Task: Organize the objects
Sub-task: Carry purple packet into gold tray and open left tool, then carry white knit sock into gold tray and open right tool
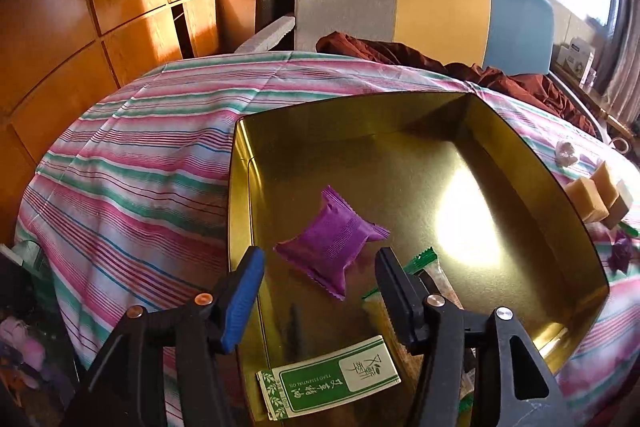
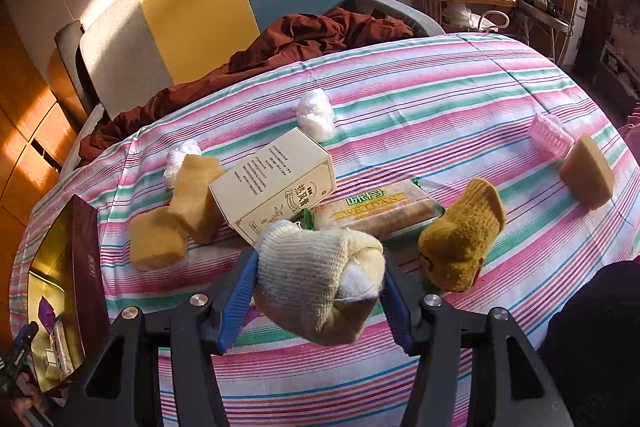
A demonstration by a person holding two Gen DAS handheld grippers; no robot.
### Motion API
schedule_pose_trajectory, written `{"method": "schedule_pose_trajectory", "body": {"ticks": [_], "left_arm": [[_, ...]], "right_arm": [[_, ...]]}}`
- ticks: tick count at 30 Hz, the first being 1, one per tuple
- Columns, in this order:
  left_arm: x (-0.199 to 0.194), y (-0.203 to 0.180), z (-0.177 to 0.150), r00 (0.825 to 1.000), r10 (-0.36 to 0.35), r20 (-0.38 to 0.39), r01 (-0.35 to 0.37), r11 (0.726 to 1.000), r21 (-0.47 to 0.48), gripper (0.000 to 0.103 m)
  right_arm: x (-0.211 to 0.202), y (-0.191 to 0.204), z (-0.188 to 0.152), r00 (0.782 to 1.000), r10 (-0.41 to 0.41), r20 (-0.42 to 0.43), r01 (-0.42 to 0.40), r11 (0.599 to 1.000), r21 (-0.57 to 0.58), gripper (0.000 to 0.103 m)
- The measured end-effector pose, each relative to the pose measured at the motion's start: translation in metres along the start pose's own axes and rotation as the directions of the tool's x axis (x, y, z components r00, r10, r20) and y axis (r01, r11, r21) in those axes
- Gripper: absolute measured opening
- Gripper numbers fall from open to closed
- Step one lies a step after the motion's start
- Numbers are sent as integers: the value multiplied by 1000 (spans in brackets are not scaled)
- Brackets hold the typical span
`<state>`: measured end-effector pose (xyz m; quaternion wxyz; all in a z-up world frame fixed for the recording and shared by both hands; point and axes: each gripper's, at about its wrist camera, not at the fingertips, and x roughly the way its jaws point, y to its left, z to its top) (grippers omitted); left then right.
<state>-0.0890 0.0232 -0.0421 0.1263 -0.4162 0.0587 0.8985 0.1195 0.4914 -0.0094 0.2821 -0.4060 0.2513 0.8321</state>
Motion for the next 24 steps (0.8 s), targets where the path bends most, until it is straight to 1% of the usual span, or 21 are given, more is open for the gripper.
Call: {"method": "schedule_pose_trajectory", "body": {"ticks": [4, 7, 11, 13, 16, 19, 22, 24], "left_arm": [[-19, 0, -5, 999, -28, 35, 30, 999, -35, 64], [-33, -2, -9, 997, -46, 58, 48, 998, -43, 65], [-47, -4, -13, 996, -59, 72, 63, 996, -56, 68], [-52, -3, -15, 995, -62, 77, 68, 995, -66, 72], [-59, -4, -19, 994, -66, 86, 72, 995, -72, 73], [-61, -2, -22, 994, -68, 85, 75, 994, -78, 74], [-63, 0, -25, 994, -68, 80, 75, 994, -85, 74], [-63, 4, -27, 995, -68, 78, 75, 993, -92, 78]], "right_arm": [[-12, -1, -1, 1000, -2, 26, 2, 1000, 3, 59], [-24, 4, 1, 999, 13, 52, -12, 1000, -4, 59], [-39, 29, 4, 994, 80, 72, -77, 996, -47, 59], [-43, 52, 3, 990, 121, 67, -114, 989, -93, 59], [-42, 95, -1, 978, 208, 33, -199, 965, -170, 59], [-38, 145, -10, 960, 280, -16, -275, 927, -256, 59], [-31, 194, -21, 934, 348, -81, -355, 876, -326, 59], [-28, 223, -29, 920, 375, -115, -390, 845, -365, 59]]}}
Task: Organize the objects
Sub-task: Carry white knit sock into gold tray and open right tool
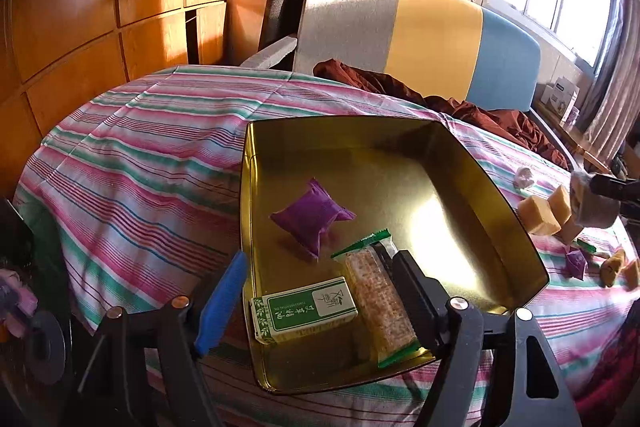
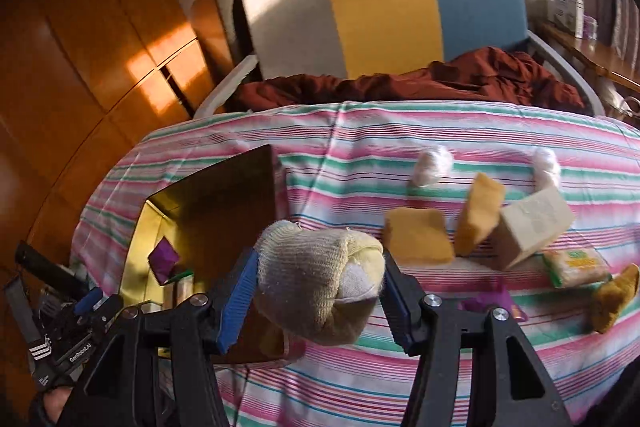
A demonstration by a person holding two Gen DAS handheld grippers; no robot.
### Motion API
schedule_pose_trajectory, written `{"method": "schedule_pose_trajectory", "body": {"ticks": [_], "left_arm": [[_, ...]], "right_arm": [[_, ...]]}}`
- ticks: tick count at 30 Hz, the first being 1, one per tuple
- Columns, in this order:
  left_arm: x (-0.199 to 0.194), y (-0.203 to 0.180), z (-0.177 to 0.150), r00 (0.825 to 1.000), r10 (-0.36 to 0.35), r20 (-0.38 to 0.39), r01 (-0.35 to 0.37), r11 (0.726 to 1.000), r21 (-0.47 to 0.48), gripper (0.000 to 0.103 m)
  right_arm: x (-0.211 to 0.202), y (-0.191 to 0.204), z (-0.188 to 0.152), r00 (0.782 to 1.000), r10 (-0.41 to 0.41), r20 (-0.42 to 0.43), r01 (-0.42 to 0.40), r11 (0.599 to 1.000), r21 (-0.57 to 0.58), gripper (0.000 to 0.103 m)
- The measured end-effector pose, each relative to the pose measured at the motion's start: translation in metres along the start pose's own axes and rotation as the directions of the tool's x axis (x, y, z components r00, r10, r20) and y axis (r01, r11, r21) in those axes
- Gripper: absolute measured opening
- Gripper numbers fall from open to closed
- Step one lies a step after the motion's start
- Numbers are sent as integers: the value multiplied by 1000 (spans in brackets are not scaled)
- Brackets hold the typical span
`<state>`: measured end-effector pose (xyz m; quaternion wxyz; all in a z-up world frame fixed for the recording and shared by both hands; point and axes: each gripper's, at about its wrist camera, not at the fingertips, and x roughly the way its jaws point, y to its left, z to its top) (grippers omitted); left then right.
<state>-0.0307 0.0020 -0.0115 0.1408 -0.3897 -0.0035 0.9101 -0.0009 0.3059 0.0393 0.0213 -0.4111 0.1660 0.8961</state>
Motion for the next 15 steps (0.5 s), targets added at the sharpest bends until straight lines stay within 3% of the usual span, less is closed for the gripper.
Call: {"method": "schedule_pose_trajectory", "body": {"ticks": [5, 10, 15], "left_arm": [[-1, 14, -5, 1000, 9, -11, -10, 999, -42, 87], [-1, 30, -8, 1000, 13, -20, -15, 996, -84, 91], [-1, 42, -11, 999, 22, -23, -24, 993, -112, 92]], "right_arm": [[40, 49, 4, 997, 56, -60, -60, 995, -74, 59], [78, 79, -7, 989, 17, -148, -42, 985, -165, 59], [101, 94, -37, 964, 9, -267, -76, 968, -239, 60]]}}
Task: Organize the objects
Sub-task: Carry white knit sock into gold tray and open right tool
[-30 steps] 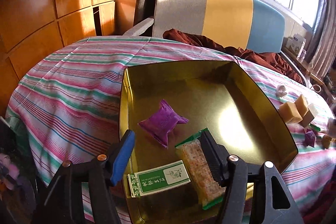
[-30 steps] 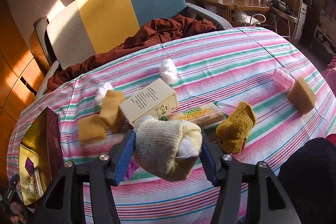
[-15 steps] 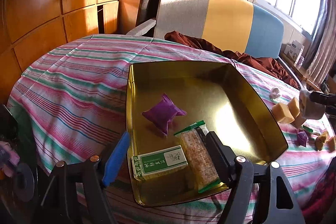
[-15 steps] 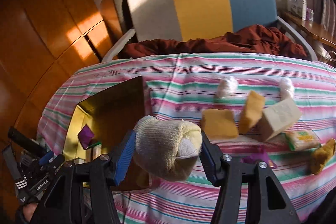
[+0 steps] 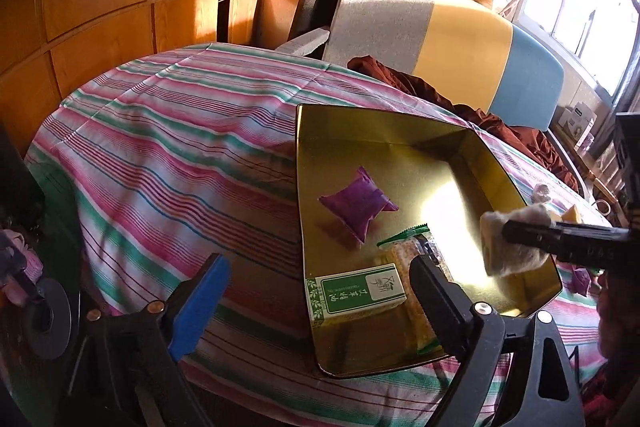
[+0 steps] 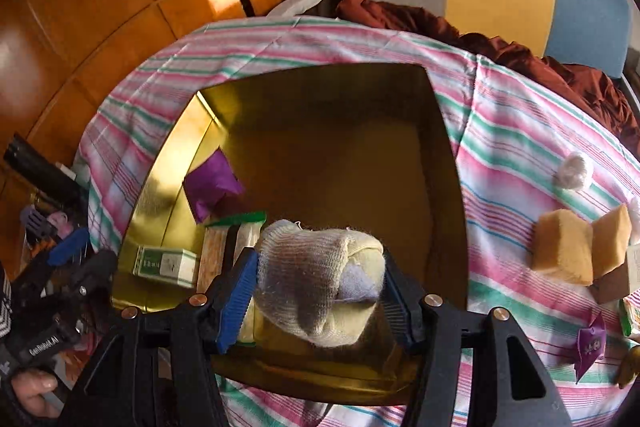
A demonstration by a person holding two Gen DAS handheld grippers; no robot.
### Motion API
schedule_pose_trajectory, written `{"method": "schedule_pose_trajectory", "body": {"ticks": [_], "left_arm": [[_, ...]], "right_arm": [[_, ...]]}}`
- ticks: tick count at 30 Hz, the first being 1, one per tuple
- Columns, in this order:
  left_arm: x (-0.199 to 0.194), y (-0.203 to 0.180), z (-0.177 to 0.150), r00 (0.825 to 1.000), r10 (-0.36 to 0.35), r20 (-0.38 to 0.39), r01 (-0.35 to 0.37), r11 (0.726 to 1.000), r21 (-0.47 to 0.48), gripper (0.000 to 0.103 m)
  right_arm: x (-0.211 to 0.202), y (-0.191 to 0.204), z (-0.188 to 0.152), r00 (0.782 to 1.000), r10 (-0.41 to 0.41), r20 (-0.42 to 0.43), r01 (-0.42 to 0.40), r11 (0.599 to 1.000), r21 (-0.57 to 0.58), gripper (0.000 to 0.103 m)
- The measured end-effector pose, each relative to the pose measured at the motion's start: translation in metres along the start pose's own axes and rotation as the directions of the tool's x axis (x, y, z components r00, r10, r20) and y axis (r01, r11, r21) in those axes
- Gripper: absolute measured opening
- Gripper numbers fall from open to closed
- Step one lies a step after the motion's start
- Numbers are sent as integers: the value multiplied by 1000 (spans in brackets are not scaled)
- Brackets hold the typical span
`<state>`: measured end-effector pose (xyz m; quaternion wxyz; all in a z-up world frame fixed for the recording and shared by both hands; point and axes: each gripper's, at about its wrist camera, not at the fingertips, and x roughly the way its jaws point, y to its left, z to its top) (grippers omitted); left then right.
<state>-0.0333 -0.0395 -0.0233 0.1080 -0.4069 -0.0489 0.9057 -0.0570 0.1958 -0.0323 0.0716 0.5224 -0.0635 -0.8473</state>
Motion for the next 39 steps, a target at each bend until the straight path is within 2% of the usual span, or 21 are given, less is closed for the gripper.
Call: {"method": "schedule_pose_trajectory", "body": {"ticks": [3, 5, 7, 14, 26, 33, 39], "left_arm": [[2, 3, 0, 1000, -2, -3, 2, 1000, -15, 93], [3, 3, 0, 1000, -5, -8, 5, 1000, -20, 96], [3, 2, 1, 1000, -4, -7, 3, 1000, -16, 101], [-3, -6, 2, 1000, 18, 11, -18, 1000, 11, 103], [-15, -23, 4, 998, 35, 44, -39, 996, 78, 103], [-20, -38, 5, 998, 32, 52, -39, 991, 127, 103], [-21, -52, 8, 998, 23, 62, -33, 985, 170, 103]], "right_arm": [[8, 4, -10, 999, 12, -39, -12, 1000, -14, 61], [8, 6, -14, 999, 22, -42, -23, 999, -24, 66], [5, 9, -19, 999, 10, -32, -12, 999, -42, 87], [-6, 15, -25, 999, -41, 14, 42, 996, -78, 87], [-45, -6, -26, 987, -86, 137, 89, 996, -14, 88], [-65, -44, -31, 974, -144, 178, 132, 988, 74, 88], [-87, -102, -39, 948, -253, 194, 216, 957, 192, 88]]}}
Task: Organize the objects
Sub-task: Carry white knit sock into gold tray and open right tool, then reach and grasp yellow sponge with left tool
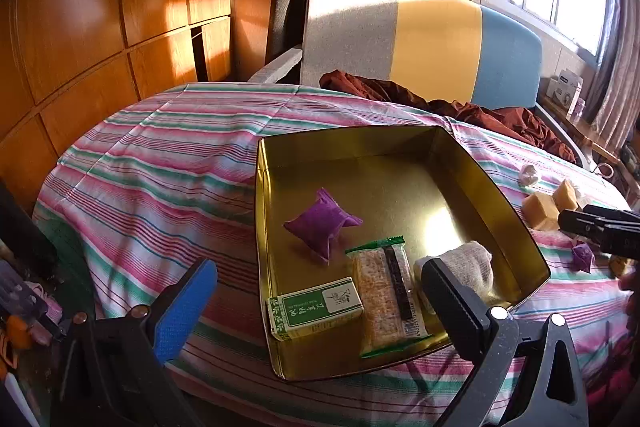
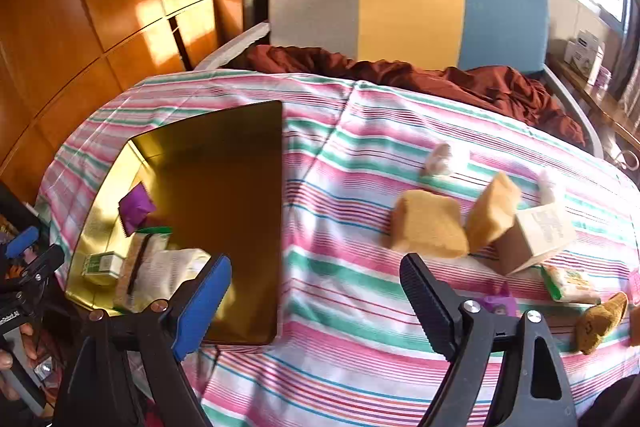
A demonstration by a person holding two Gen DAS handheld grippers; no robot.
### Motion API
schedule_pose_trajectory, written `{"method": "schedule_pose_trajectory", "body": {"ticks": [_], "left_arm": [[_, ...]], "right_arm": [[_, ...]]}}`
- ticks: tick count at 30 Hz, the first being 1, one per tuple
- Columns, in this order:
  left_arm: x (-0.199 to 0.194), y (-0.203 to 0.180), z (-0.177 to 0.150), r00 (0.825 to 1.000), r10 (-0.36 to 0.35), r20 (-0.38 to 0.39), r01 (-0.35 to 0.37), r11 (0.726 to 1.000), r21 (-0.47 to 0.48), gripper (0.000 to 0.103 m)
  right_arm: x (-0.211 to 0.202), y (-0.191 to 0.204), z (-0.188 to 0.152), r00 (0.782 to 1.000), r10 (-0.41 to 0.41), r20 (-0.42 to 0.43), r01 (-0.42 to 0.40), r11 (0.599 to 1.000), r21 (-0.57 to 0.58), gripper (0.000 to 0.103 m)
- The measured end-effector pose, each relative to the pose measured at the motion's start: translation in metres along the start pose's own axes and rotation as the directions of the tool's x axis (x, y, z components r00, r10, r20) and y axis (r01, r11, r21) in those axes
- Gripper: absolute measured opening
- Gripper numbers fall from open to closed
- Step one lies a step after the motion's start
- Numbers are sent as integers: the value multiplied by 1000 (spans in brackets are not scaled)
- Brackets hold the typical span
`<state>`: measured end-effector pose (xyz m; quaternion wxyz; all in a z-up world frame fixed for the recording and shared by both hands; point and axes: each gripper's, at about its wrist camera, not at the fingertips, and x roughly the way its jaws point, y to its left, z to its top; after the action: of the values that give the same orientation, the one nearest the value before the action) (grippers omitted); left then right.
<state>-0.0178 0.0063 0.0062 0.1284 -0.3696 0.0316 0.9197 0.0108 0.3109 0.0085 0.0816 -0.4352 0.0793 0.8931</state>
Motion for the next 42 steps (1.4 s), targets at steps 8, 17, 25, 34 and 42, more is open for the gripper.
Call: {"method": "schedule_pose_trajectory", "body": {"ticks": [8, 17, 25, 34, 42], "left_arm": [[-1, -26, 11, 999, -46, 16, 45, 997, 63, 103], [0, -79, 28, 992, -122, 17, 116, 975, 188, 103], [8, -157, 47, 978, -206, -12, 199, 928, 314, 103], [43, -252, 64, 938, -306, -164, 346, 864, 366, 103], [99, -304, 66, 925, -259, -277, 347, 871, 346, 103]], "right_arm": [[-17, -111, 10, 980, -191, 48, 179, 965, 190, 88], [-10, -216, -5, 954, -300, 29, 261, 872, 414, 88], [-20, -253, -21, 971, -237, 36, 169, 783, 598, 88], [-25, -254, -20, 978, -192, 78, 104, 780, 617, 88], [-27, -261, -23, 983, -159, 91, 63, 759, 649, 88]]}}
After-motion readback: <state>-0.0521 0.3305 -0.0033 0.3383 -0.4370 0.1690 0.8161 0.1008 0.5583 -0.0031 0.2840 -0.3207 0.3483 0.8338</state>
